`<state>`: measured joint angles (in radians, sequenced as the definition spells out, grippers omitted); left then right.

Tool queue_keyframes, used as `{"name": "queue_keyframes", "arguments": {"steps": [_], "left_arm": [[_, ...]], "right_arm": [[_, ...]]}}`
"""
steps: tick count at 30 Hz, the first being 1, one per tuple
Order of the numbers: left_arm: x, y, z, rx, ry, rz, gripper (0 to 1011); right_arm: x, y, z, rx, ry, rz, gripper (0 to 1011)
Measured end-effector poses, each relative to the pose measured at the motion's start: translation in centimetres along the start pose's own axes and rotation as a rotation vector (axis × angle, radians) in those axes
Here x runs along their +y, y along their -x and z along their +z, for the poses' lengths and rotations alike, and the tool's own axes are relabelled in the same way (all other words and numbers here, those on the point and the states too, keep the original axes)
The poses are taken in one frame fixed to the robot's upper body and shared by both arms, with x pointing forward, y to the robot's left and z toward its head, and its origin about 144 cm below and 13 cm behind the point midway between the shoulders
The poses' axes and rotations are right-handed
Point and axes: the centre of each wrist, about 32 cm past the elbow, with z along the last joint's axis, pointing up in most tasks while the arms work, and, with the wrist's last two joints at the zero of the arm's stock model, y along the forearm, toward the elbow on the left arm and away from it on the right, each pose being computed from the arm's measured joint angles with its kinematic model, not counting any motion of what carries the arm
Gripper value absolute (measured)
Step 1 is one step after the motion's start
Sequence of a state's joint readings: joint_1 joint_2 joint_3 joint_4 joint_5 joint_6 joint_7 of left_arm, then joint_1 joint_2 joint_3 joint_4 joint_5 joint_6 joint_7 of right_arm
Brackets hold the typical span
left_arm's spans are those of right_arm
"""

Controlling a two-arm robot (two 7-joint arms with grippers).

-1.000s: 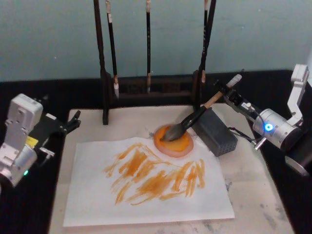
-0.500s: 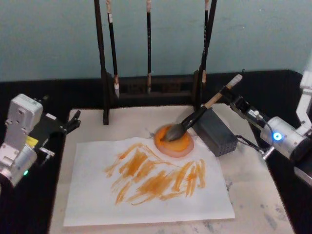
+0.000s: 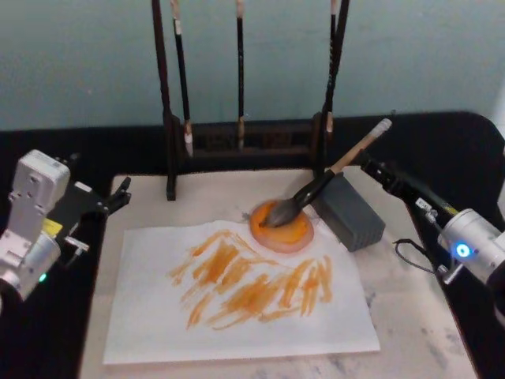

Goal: Pick up the brush from the inkstone, write on the paper, then place the brush back to its original position.

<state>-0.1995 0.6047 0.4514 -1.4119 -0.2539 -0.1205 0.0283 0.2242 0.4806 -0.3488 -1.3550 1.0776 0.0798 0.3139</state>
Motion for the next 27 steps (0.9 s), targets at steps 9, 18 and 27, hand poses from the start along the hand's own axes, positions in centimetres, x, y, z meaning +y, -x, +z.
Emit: {"name": "queue_keyframes", "arguments": {"steps": [9,18,27], "left_arm": [[0.0,0.0,0.0,0.0,0.0,0.0,1001],[0.0,0.0,0.0,0.0,0.0,0.0,1001],[0.0,0.0,0.0,0.0,0.0,0.0,1001]], "right_arm": [[-0.2,1.8,-2.1,-0.316,-0.043,-0.085,1000],[0.3,2.1,-4.1,-0.533,-0.06,-0.142,1000],[0.9,2.0,-5.4,-0.652,-0.061,-0.175,1000]]}}
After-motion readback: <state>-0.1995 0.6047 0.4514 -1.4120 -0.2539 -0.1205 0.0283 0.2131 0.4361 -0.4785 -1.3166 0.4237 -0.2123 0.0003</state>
